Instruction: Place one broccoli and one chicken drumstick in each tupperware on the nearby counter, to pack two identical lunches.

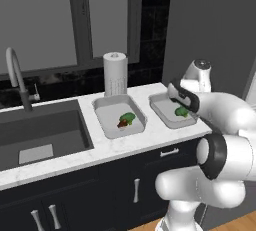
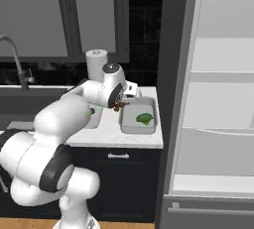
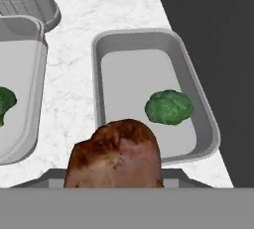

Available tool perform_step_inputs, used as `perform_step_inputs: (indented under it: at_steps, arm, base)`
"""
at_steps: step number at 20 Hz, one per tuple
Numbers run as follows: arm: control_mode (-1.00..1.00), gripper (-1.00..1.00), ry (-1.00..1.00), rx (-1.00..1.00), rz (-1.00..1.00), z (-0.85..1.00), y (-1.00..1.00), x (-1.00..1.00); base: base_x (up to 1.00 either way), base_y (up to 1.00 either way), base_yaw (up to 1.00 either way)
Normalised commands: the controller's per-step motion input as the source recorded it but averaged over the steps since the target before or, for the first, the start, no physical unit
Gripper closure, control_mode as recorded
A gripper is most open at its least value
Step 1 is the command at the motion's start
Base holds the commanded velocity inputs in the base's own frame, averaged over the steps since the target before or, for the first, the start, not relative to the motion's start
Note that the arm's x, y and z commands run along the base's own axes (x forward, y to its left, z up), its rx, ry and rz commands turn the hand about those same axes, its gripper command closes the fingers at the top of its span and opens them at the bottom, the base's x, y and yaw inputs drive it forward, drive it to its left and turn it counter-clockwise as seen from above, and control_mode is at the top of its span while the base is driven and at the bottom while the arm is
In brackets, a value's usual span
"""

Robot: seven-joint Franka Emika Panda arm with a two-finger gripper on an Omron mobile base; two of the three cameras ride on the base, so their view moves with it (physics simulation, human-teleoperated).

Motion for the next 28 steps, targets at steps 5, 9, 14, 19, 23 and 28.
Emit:
perform_step_inputs:
  at_steps: [5,9,14,19,23,28]
  arm:
    - [-1.0,1.0,0.0,0.0,0.08,-0.56,-0.14,0.89]
    - [-1.0,1.0,0.0,0.0,0.1,-0.46,-0.12,0.79]
    - [-1.0,-1.0,0.0,0.0,0.09,-0.28,-0.09,0.5]
    - [-1.0,-1.0,0.0,0.0,0.04,-0.03,-0.13,0.35]
    - [-1.0,-1.0,0.05,0.07,-0.01,0.0,-0.09,0.57]
    - [-1.0,-1.0,0.01,0.0,-0.03,0.14,-0.01,0.29]
  base:
    - [0.0,0.0,0.0]
    - [0.0,0.0,0.0]
    - [0.0,0.0,0.0]
    - [0.0,0.0,0.0]
    - [0.0,0.0,0.0]
    - [0.0,0.0,0.0]
